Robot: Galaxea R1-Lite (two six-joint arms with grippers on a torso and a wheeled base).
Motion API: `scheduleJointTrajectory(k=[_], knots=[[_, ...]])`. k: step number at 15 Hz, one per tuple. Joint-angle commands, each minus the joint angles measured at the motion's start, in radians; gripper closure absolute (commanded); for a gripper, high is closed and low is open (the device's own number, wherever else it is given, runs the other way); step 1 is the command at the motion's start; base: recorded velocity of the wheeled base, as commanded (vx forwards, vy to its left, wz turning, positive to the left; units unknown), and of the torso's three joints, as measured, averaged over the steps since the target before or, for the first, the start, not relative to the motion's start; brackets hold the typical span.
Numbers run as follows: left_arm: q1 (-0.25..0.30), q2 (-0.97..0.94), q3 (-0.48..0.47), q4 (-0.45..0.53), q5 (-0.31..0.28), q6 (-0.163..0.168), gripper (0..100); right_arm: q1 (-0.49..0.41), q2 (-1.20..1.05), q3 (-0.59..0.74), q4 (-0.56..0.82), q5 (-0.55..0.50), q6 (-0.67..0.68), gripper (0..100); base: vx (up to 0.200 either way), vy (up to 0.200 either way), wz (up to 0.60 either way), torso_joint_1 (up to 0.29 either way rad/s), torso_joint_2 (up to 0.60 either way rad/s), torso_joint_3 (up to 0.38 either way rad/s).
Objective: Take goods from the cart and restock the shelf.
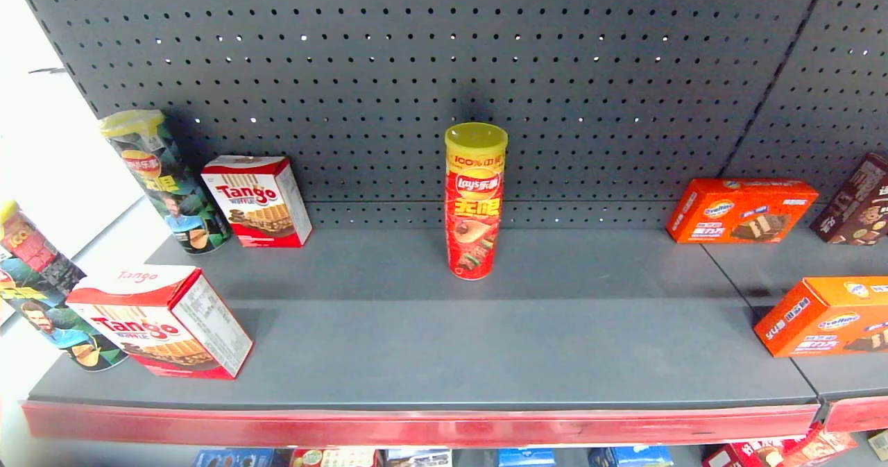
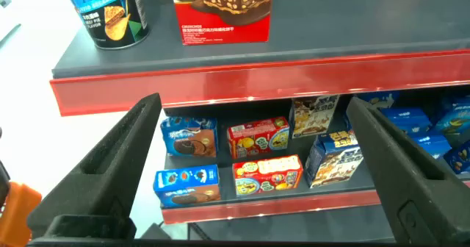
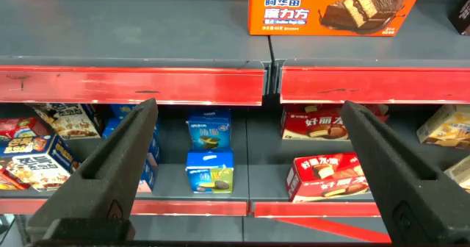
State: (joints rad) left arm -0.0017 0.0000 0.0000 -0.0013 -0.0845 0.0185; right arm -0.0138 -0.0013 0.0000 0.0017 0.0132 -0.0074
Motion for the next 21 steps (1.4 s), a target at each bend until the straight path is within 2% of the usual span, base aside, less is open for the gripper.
scheduleJointTrajectory(k=[1, 12, 21], knots=[[0.000, 0.000, 0.000, 0.000, 0.000, 0.000, 0, 0.000, 0.001, 0.000, 0.000, 0.001, 0.000, 0, 0.000, 0.000, 0.00, 0.000, 0.00, 0.000], [0.000, 0.000, 0.000, 0.000, 0.000, 0.000, 0, 0.000, 0.001, 0.000, 0.000, 0.001, -0.009, 0, 0.000, 0.000, 0.60, 0.002, 0.00, 0.002], [-0.001, 0.000, 0.000, 0.000, -0.003, 0.001, 0, 0.000, 0.001, 0.000, 0.000, -0.001, -0.008, 0, 0.000, 0.000, 0.00, 0.000, 0.00, 0.000]])
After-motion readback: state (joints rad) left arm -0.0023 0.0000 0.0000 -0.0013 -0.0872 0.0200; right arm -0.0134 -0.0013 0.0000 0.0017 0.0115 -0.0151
